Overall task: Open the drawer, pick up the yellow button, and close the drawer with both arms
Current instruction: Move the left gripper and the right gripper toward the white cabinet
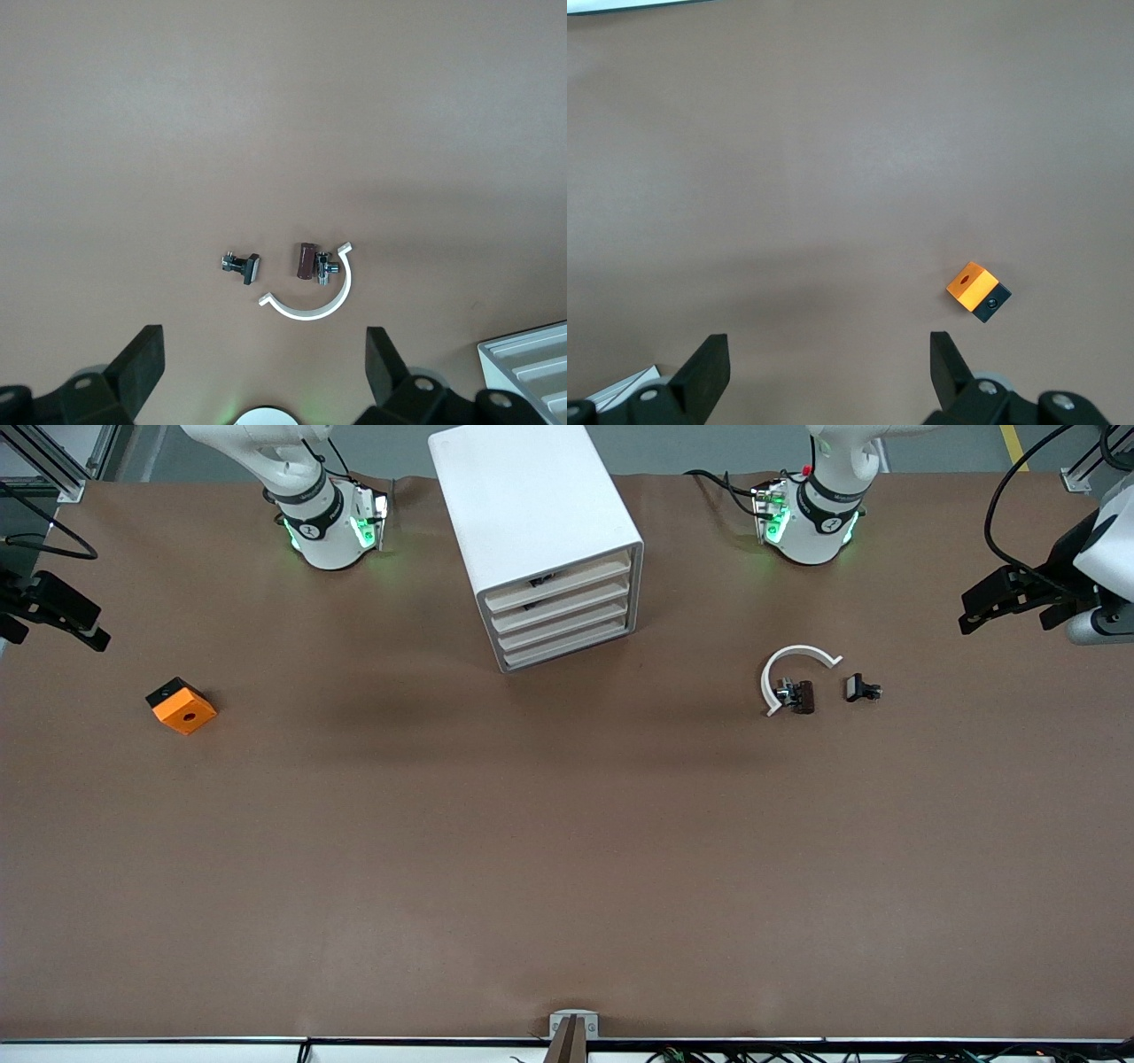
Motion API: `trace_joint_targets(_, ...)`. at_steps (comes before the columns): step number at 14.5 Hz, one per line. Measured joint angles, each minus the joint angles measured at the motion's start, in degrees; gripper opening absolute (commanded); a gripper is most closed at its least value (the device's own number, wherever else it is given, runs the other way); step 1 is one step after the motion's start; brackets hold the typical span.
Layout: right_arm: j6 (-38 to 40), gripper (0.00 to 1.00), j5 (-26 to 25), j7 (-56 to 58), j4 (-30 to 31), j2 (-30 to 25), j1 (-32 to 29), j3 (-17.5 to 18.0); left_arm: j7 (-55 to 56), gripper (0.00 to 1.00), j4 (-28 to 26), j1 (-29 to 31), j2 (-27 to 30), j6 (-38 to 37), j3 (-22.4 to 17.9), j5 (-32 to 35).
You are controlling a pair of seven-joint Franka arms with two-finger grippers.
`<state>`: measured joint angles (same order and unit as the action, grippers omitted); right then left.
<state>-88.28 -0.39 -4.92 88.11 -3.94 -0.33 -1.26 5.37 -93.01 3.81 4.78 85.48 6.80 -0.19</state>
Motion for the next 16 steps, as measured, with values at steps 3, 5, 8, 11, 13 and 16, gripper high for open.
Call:
trace_joint_targets(3,0.0,1.00,0.0,0.0,0.0,0.0,0.0,0.0,0.0,1.00,0.0,0.0,-0.1,0.0,-0.1,0.0)
trace_joint_targets(5,0.0,1.00,0.0,0.0,0.0,0.0,0.0,0.0,0.0,1.00,0.0,0.0,-0.6,0.0,-0.2,0.0)
trace_joint_targets(8,0.0,1.00,0.0,0.0,0.0,0.0,0.0,0.0,0.0,1.00,0.1,0.0,-3.7,0.0,-0.2,0.0)
trace_joint_targets(11,-1.2,1.00,0.0,0.0,0.0,0.1,0.0,0.0,0.2,1.00,2.3,-0.1,-10.5,0.1,-0.1,0.0)
trace_joint_targets(13,-1.7,1.00,0.0,0.0,0.0,0.1,0.2,0.1,3.4,1.00,4.1,-0.5,-15.1,0.1,0.1,0.0)
trace_joint_targets(16,-1.8,1.00,0.1,0.0,0.0,0.2,1.1,0.3,17.4,1.00,5.2,-3.6,-19.5,0.1,0.6,-1.3)
